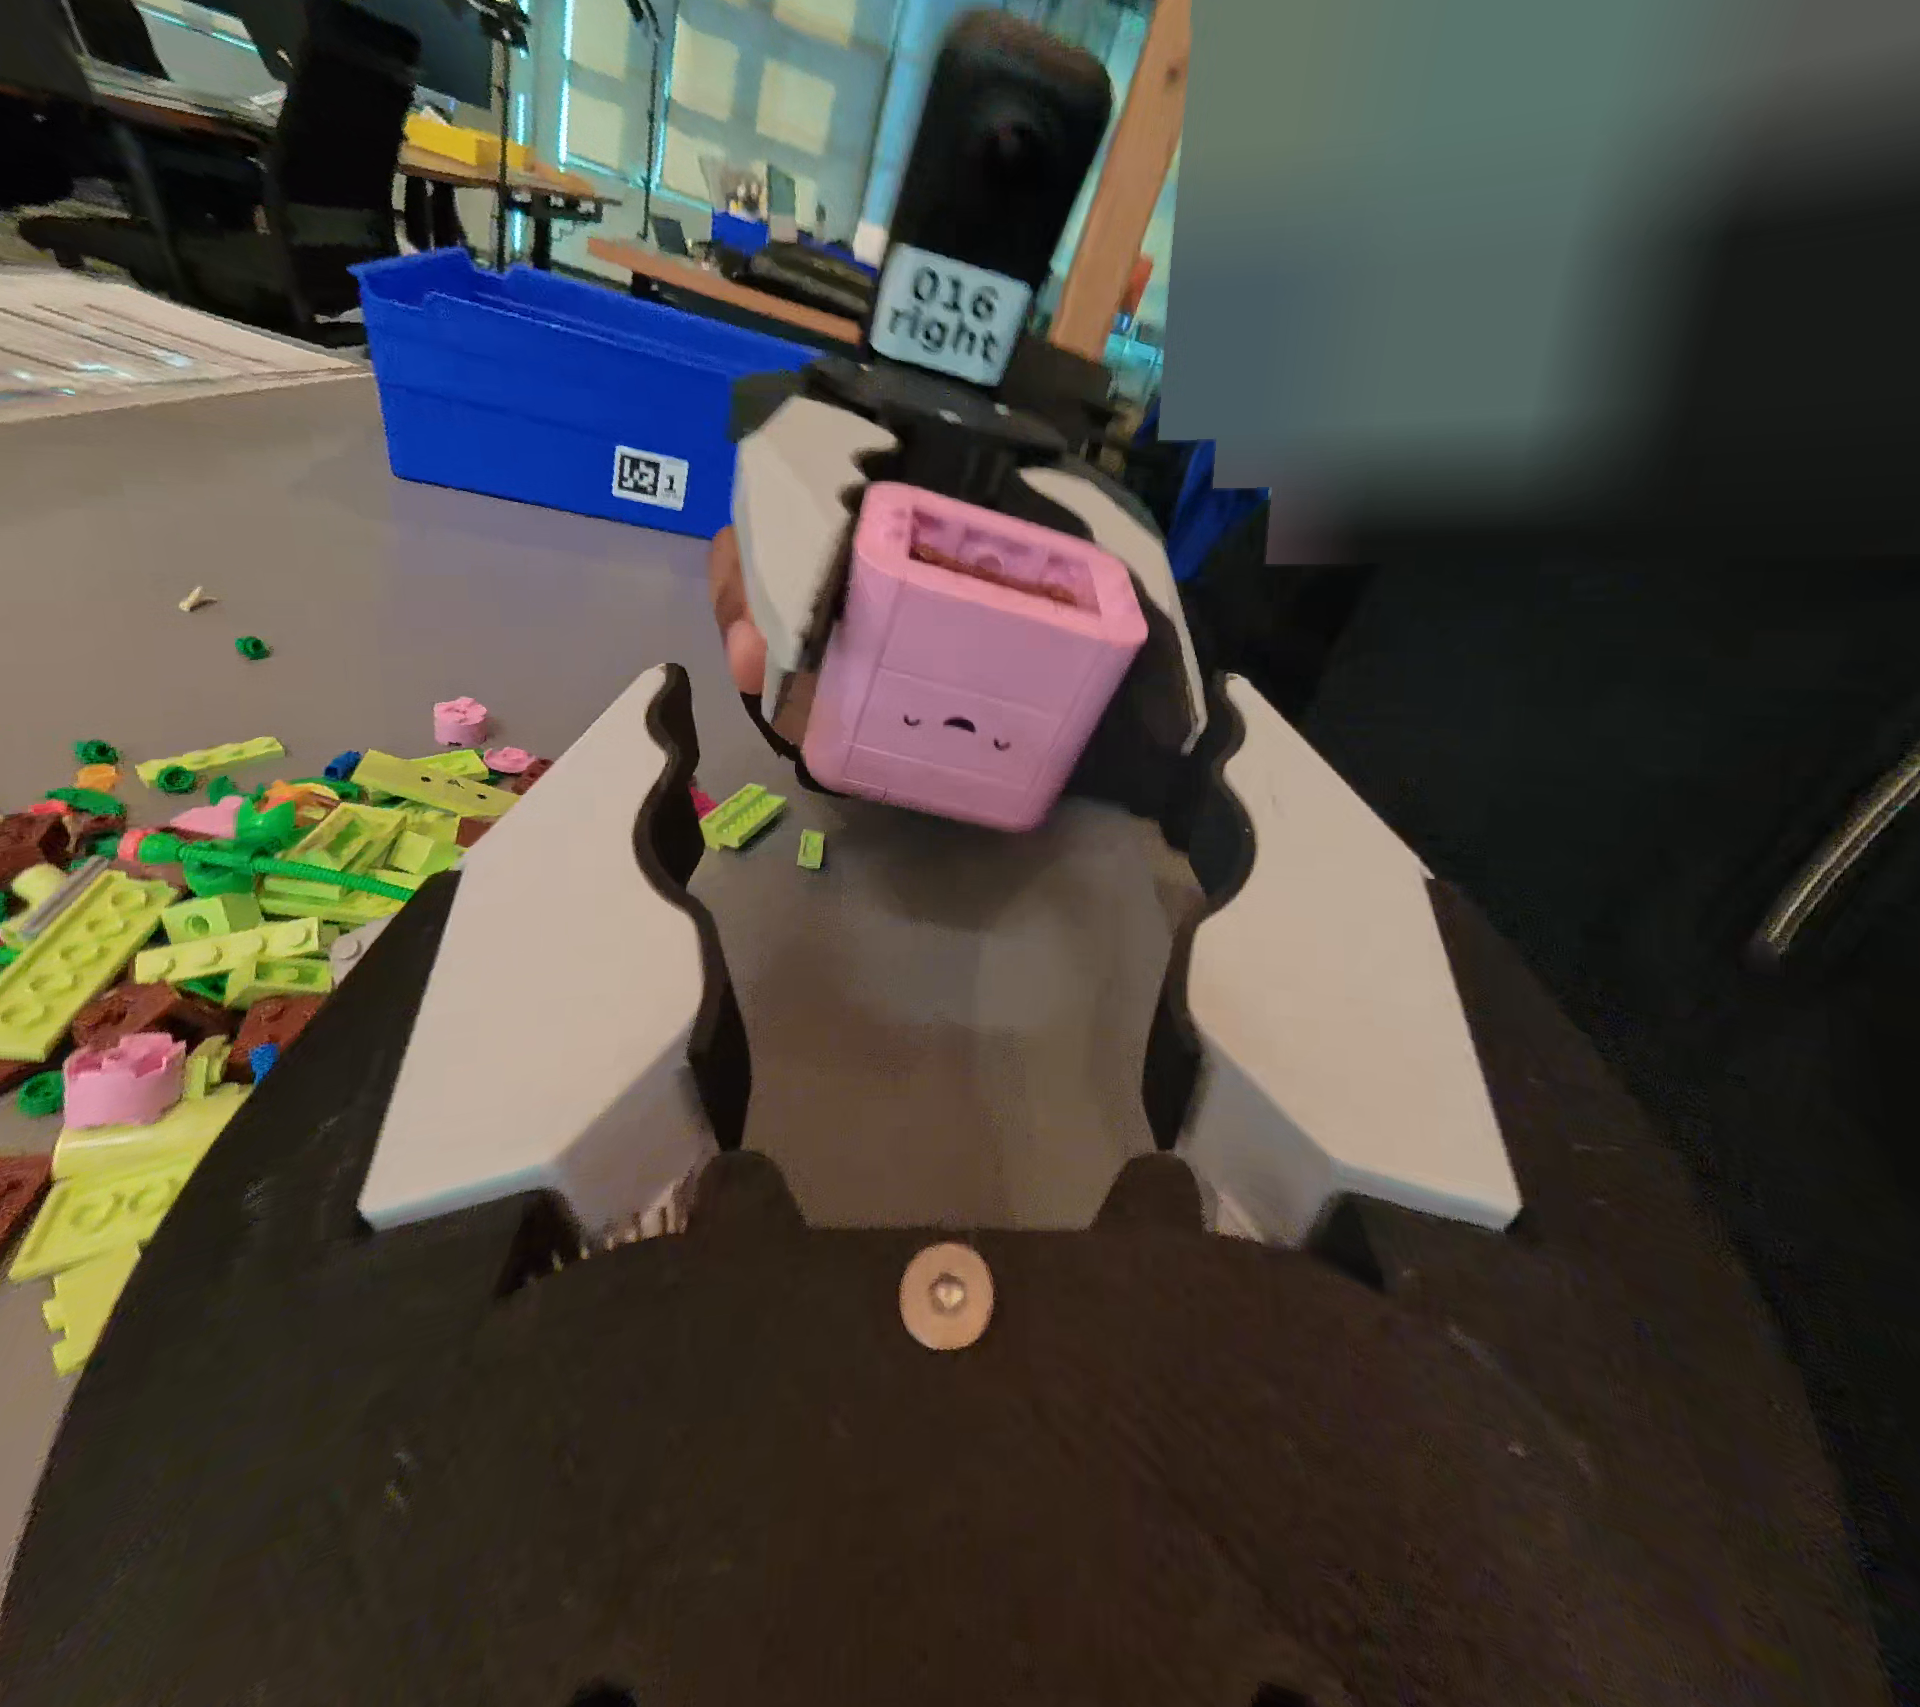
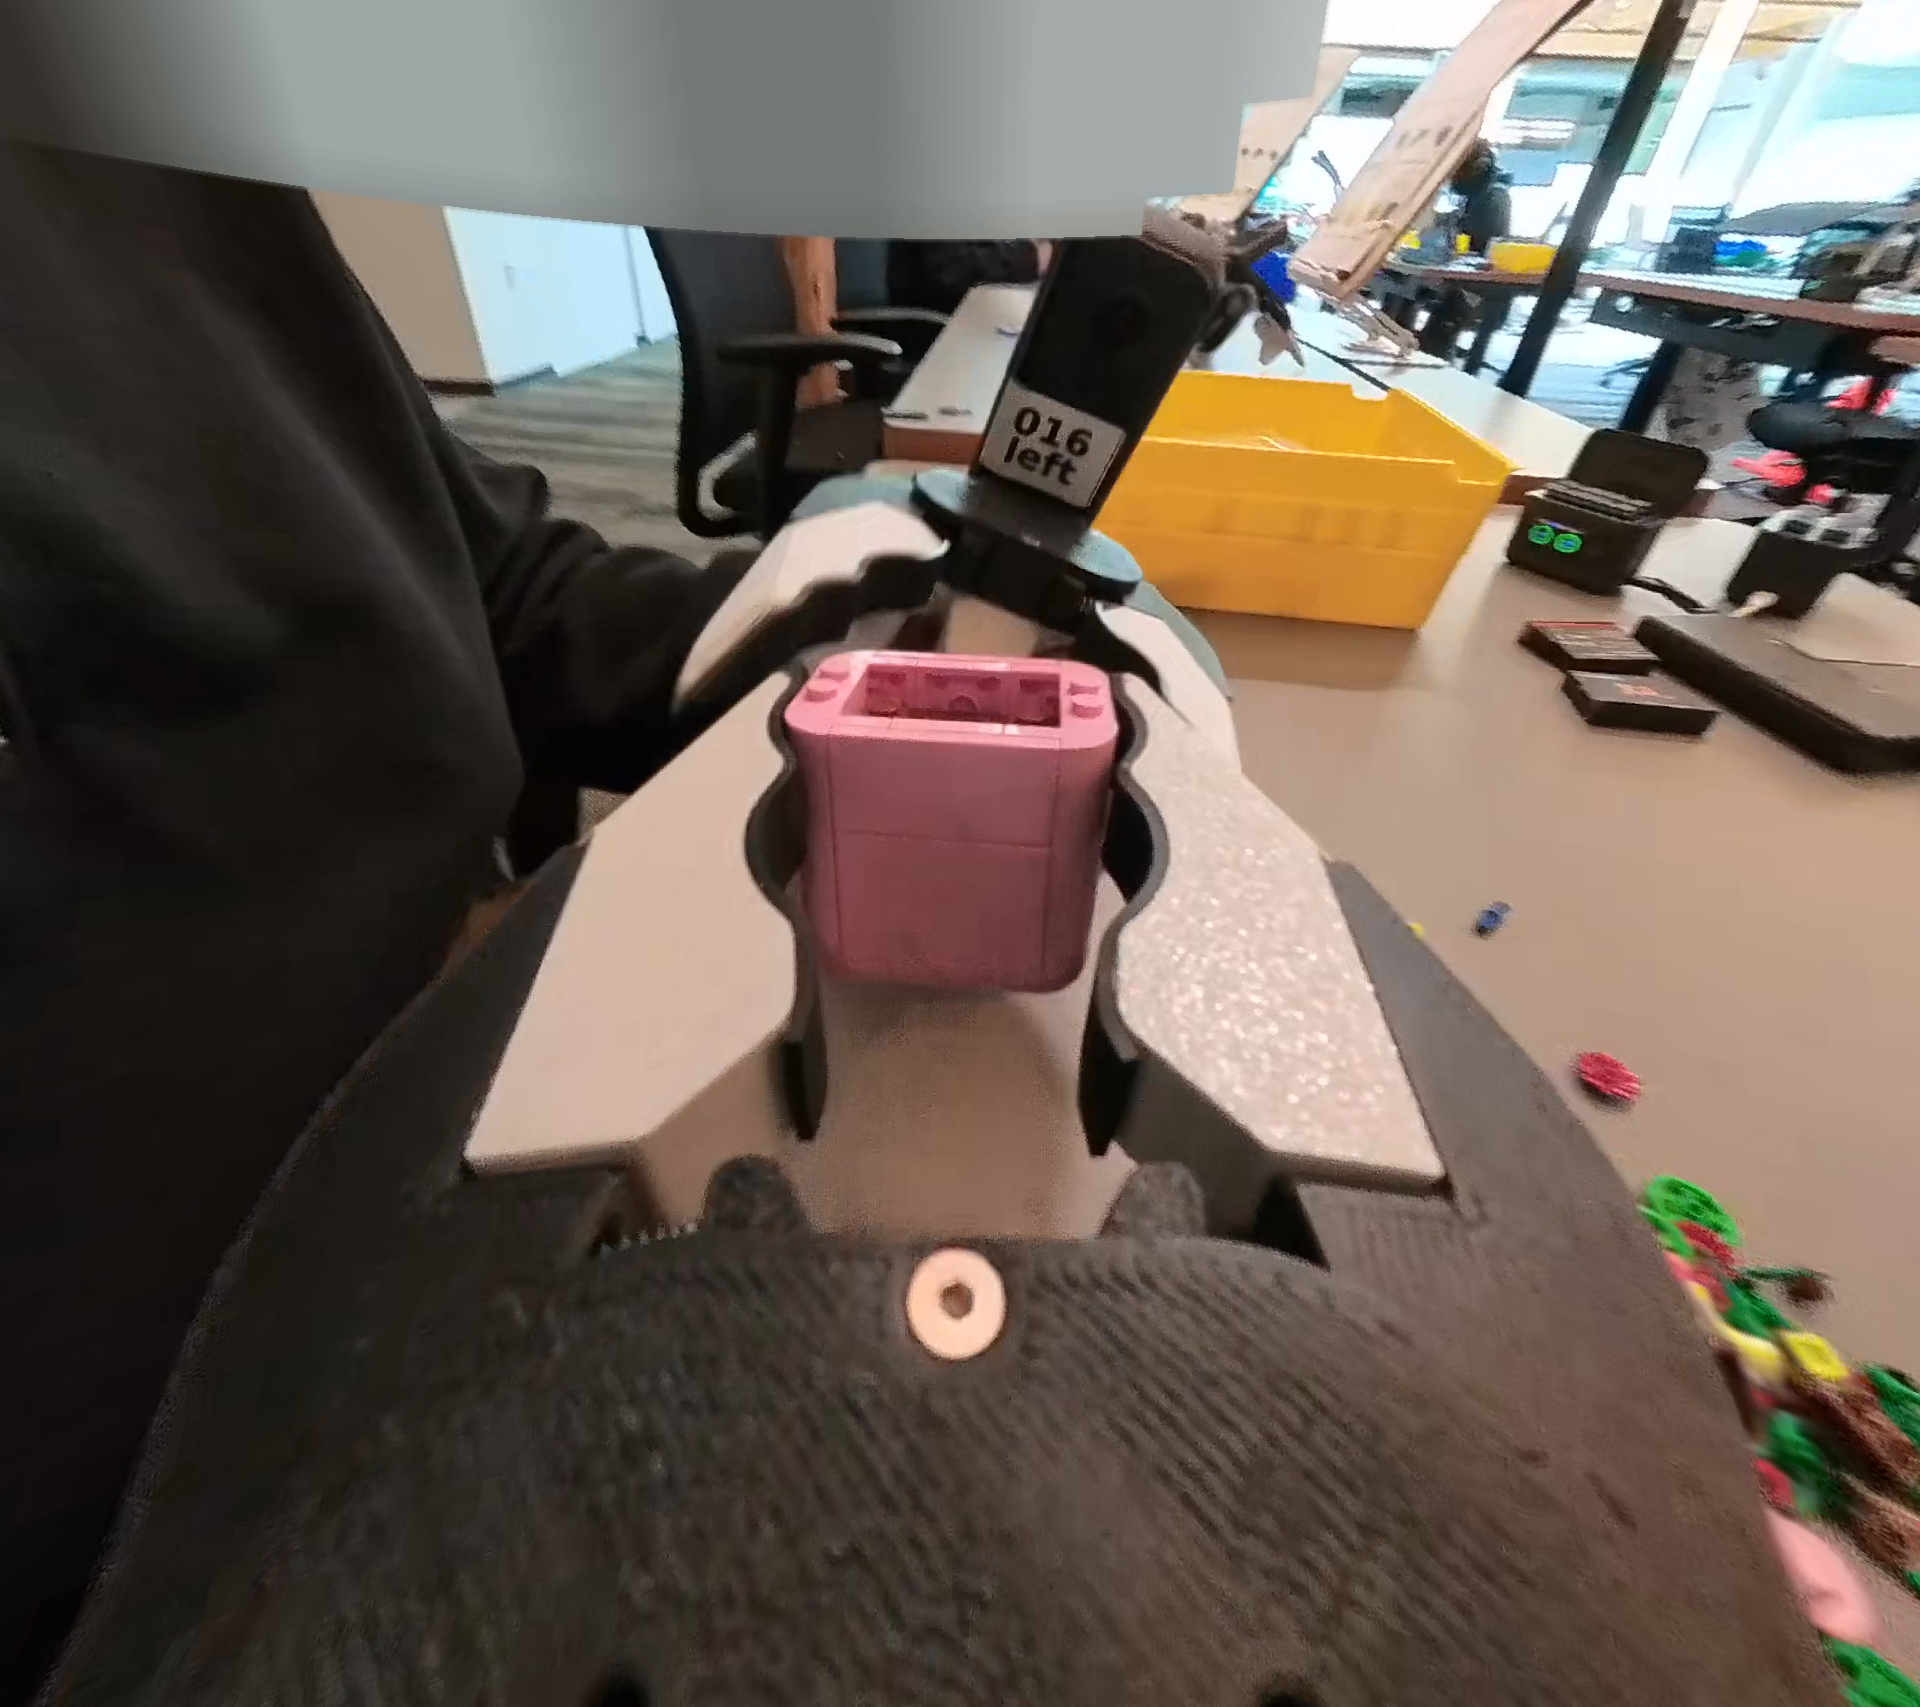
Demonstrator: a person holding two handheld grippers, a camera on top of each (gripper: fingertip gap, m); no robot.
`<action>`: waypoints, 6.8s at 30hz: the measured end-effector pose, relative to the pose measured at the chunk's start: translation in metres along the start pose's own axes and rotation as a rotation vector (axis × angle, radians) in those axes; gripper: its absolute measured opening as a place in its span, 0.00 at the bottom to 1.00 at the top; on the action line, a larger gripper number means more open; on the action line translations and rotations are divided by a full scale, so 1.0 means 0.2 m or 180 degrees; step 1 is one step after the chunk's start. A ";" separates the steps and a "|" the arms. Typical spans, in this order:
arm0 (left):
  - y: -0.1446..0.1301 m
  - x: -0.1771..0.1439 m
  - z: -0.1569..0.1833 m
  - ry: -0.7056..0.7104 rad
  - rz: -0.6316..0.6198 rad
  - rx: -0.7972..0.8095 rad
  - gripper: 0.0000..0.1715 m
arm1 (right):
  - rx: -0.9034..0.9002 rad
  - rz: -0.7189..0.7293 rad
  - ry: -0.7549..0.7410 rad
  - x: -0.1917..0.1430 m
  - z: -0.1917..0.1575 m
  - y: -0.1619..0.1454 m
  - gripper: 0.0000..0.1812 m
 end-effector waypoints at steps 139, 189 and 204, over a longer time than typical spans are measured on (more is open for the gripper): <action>-0.32 0.00 -0.19 0.0914 -0.1683 0.0377 0.36 | 0.0797 -0.0936 -0.0817 -0.18 0.35 -0.25 0.04; 0.19 -0.17 0.04 -0.0257 0.0769 -0.0213 0.21 | 0.0784 -0.0787 -0.1171 -0.25 0.45 -0.22 0.04; -0.16 -0.11 -0.27 0.1721 -0.1304 0.1144 0.22 | 0.0877 -0.0784 -0.1229 -0.26 0.46 -0.21 0.05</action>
Point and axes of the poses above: each gripper's, where its closed fingertips meet, x out along the fingers, y out of its top, z = x × y across the jaws, the point moved 2 cm from there along -x, back along the fingers, and after that the axes turned 9 degrees about -y, right-handed, at the moved point
